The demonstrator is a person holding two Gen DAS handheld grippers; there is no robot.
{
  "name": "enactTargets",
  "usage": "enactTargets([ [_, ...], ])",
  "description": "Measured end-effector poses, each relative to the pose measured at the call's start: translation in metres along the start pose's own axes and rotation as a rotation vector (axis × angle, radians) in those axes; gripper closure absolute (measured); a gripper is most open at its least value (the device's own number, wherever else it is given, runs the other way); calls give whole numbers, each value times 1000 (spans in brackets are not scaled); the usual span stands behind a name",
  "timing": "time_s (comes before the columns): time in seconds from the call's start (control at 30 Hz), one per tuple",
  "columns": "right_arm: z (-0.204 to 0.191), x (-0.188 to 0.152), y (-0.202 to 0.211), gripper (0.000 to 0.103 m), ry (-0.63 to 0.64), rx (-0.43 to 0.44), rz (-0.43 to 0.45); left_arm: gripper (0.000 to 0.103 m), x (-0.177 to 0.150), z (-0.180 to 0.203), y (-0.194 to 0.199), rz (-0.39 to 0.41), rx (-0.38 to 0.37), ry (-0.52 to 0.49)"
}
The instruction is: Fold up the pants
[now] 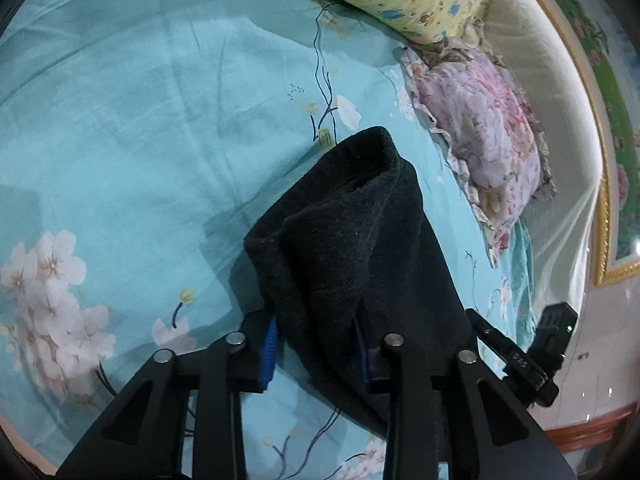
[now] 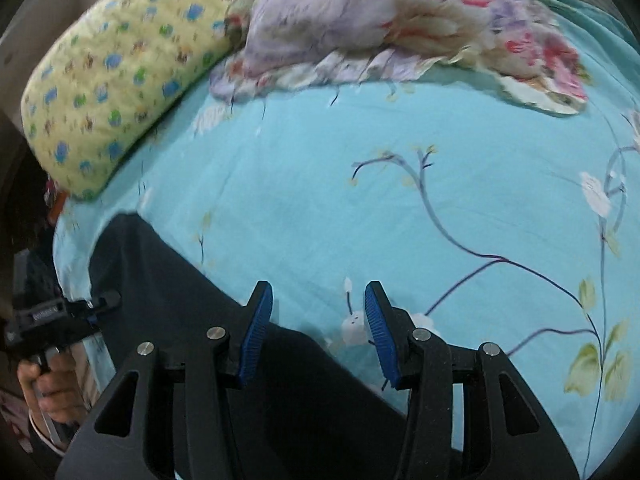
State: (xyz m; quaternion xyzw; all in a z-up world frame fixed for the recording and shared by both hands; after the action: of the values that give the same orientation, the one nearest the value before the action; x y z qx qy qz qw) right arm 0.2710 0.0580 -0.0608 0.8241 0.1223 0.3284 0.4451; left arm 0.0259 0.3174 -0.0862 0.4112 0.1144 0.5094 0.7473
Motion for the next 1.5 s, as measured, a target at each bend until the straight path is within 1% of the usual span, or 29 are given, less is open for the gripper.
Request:
enactTargets([
  [0.07, -6, -4, -5, 53, 41, -1, -23, 78, -3, -4, 1, 5, -22, -15],
  [0.2, -23, -16, -11, 53, 190, -38, -53, 80, -7, -8, 4, 7, -55, -30],
  [0.3, -31, -25, -7, 53, 287, -56, -53, 80, -8, -9, 5, 5, -63, -39],
  [0.4, -33, -29, 0, 53, 324, -49, -41, 80, -7, -6, 4, 4, -55, -52],
  [0.47, -32, -32, -2, 53, 336, -35, -60, 80, -6, -2, 3, 7, -43, -72],
  [0.53, -27, -31, -9, 53, 321, -29, -78, 80, -6, 3, 1, 9, -32, -88],
  [0.57, -25, -30, -12, 54, 305, -16, -87, 83, -6, 4, 0, 9, -33, -91],
  [0.6, -21, -28, -15, 59, 272, 10, -97, 84, -6, 5, 0, 9, -34, -93],
  [0.63, -23, -26, -17, 69, 255, 25, -104, 85, -5, 6, -1, 9, -34, -96],
  [0.7, -29, -28, -16, 84, 255, 62, -128, 90, -5, 9, 0, 9, -44, -107],
  [0.73, -31, -31, -14, 88, 268, 47, -133, 91, -5, 12, 3, 14, -48, -123],
  [0.8, -36, -33, -8, 91, 303, 16, -127, 92, -5, 21, 12, 33, -59, -162],
  [0.87, -41, -27, 8, 91, 326, -31, -65, 93, -6, 33, 26, 60, -93, -197],
  [0.97, -40, -9, 37, 93, 298, -85, 61, 92, -7, 46, 45, 90, -155, -229],
  [1.0, -39, -5, 42, 93, 293, -110, 90, 92, -8, 49, 50, 95, -173, -238],
  [1.07, -37, -1, 45, 94, 282, -132, 121, 92, -10, 51, 52, 102, -168, -257],
  [1.13, -36, -1, 38, 94, 275, -144, 119, 92, -11, 49, 50, 100, -148, -272],
  [1.23, -38, -6, 23, 94, 296, -199, 118, 92, -9, 39, 43, 88, -137, -264],
  [1.33, -35, -8, 11, 94, 302, -234, 109, 92, -6, 26, 31, 69, -115, -256],
  [1.5, -29, -11, -6, 94, 289, -260, 89, 90, -7, 12, 13, 50, -65, -267],
])
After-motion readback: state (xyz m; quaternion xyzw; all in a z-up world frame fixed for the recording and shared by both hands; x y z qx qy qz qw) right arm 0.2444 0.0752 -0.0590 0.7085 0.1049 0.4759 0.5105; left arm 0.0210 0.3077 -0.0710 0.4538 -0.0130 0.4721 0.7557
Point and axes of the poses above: each gripper's, at about its wrist camera, not at the fingertips, and y roughly against the way its jaws point, z to its right, x to its top, the point moved 6 cm from there along -y, roughly the way its jaws point
